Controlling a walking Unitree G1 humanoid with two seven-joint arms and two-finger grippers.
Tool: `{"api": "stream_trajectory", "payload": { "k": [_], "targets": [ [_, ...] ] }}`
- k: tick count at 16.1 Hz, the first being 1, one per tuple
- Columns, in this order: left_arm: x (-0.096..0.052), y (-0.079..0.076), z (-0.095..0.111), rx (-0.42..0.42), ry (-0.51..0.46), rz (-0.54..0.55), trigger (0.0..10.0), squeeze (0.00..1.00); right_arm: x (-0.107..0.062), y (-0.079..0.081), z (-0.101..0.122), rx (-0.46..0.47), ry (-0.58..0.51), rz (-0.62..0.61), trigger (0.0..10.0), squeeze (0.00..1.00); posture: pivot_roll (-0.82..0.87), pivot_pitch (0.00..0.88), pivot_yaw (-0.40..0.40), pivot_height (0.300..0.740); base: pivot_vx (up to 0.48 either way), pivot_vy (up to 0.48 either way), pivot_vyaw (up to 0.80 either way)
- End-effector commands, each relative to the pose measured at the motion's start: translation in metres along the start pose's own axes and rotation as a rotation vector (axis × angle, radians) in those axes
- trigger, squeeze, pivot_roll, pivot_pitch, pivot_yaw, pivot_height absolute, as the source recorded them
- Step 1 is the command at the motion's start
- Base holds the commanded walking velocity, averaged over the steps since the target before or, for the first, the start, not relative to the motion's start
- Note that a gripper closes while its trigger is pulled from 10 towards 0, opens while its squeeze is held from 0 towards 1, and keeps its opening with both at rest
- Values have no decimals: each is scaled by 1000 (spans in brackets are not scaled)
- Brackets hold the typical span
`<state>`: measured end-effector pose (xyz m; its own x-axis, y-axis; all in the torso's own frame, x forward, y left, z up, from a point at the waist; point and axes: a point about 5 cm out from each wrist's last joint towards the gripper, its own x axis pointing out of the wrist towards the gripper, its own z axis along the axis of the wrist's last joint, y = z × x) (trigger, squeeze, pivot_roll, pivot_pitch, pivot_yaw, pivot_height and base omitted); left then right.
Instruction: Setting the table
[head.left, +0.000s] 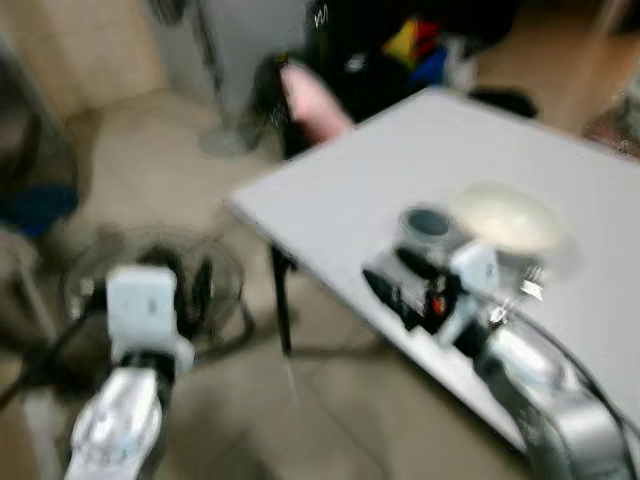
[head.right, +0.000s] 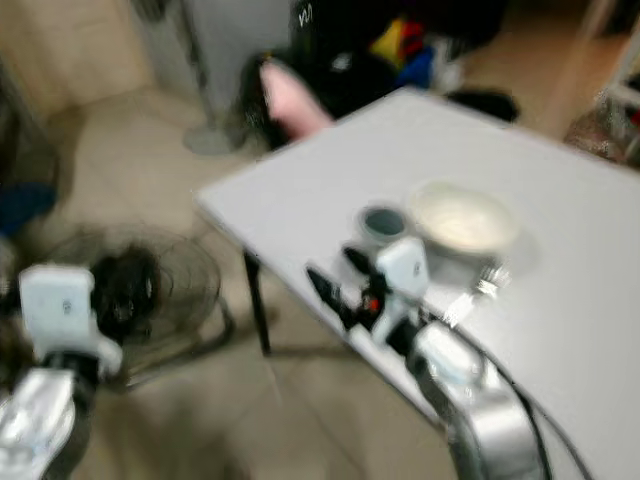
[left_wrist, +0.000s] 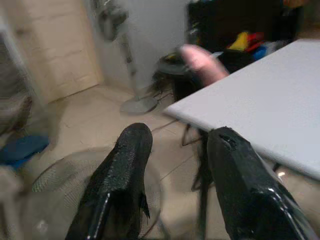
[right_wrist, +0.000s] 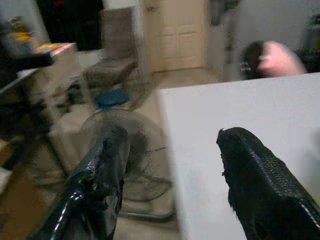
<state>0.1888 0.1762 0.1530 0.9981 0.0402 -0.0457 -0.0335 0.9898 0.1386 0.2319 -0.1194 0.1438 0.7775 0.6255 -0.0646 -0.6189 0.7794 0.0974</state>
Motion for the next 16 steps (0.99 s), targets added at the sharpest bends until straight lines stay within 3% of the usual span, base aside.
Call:
{"api": "stream_trajectory", "payload": {
  "k": [1,10,16],
  "targets": [
    [0,2,-1,10,6,17,10000,0,-1,-2,5,-10,-16,-5,10000,0,-26,0,34,740,0,0,800],
    [-8,10,-4,29,33,65,10000,0,-3,-7,-1,39,-5,-17,10000,0,-8,0,20,740,0,0,800],
    [-9,10,-2,46,35,56,10000,0,-5,-10,-9,57,11,-18,10000,0,-1,0,23,740,0,324,800]
  ]
}}
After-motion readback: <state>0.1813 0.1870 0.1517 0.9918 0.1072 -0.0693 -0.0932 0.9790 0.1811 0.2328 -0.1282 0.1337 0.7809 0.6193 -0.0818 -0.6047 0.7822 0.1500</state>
